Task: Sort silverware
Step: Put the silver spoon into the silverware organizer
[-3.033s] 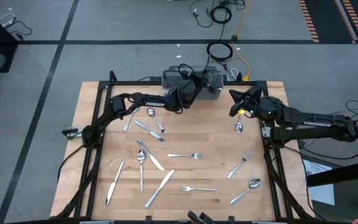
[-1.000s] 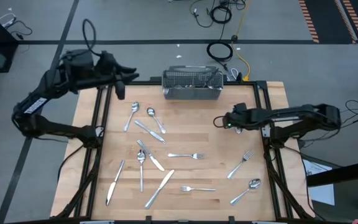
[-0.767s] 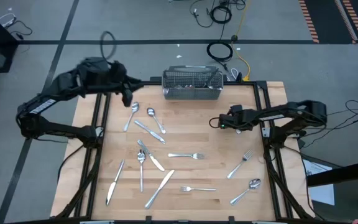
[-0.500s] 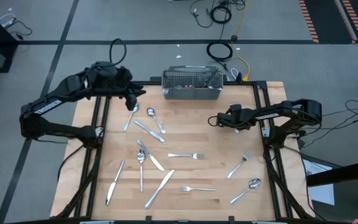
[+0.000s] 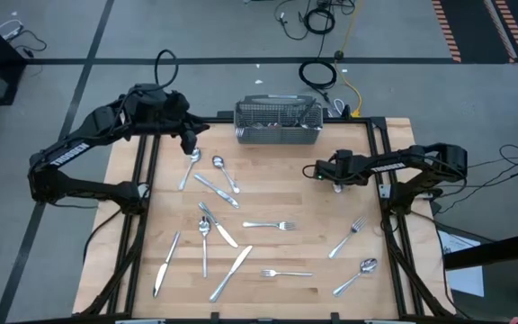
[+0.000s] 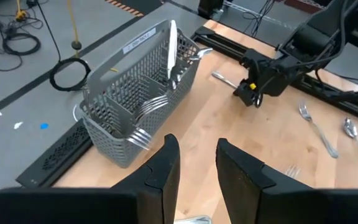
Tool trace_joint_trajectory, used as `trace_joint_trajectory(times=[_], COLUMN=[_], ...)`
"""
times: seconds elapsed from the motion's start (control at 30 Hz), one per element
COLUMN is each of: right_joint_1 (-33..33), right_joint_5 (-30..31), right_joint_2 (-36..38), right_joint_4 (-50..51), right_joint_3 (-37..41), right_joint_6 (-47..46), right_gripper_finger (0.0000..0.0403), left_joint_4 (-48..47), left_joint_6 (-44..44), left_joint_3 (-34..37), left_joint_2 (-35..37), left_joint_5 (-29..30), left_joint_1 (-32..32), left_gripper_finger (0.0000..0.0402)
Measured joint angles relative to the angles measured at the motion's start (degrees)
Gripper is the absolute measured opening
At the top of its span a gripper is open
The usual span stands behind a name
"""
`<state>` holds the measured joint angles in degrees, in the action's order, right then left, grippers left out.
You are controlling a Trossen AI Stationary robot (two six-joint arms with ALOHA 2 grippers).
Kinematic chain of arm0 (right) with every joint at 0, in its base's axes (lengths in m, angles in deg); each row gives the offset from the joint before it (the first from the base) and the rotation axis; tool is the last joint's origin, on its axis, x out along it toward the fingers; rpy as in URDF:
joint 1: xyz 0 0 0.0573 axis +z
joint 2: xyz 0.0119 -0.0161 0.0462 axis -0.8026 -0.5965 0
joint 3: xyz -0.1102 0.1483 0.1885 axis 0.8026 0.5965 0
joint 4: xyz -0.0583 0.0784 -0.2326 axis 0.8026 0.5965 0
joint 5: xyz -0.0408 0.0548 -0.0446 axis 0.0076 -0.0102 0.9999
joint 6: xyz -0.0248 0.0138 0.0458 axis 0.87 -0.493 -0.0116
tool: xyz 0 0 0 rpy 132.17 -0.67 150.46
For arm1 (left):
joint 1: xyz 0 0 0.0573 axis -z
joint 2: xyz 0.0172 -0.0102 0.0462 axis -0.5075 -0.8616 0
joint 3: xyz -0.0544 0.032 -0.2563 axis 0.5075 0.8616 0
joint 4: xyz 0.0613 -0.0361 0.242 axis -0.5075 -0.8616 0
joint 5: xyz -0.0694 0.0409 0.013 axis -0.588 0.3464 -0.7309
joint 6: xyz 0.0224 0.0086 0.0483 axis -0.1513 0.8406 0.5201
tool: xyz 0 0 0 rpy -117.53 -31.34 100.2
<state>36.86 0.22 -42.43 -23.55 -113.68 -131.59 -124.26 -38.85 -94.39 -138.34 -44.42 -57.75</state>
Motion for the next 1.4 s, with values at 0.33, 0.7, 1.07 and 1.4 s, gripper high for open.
trace_joint_trajectory(times=[0.33, 0.7, 1.07, 1.4], right_joint_1=[0.44, 1.76, -0.33, -10.43], right_joint_5=[-1.29, 1.27, 8.85, 8.46], right_joint_2=[1.84, 9.61, 7.12, -5.99], right_joint_4=[2.81, 20.76, 51.51, 59.30], right_joint_3=[-1.70, -17.30, -51.08, -70.54], right_joint_6=[2.96, 13.48, 39.67, 75.39], right_gripper_finger=[0.0005, 0.0001, 0.0001, 0.0000], left_joint_4=[-0.09, -0.31, -0.15, -0.11], left_joint_6=[1.89, 8.78, 11.50, 12.84], left_joint_3=[0.00, 0.00, 0.00, 0.00], left_joint_2=[0.00, 0.00, 0.00, 0.00], left_joint_5=[-0.06, 0.27, 0.23, 0.03], left_joint_1=[-1.66, -4.15, -7.11, -7.65], left_gripper_finger=[0.0109, 0.0109, 0.0109, 0.0109])
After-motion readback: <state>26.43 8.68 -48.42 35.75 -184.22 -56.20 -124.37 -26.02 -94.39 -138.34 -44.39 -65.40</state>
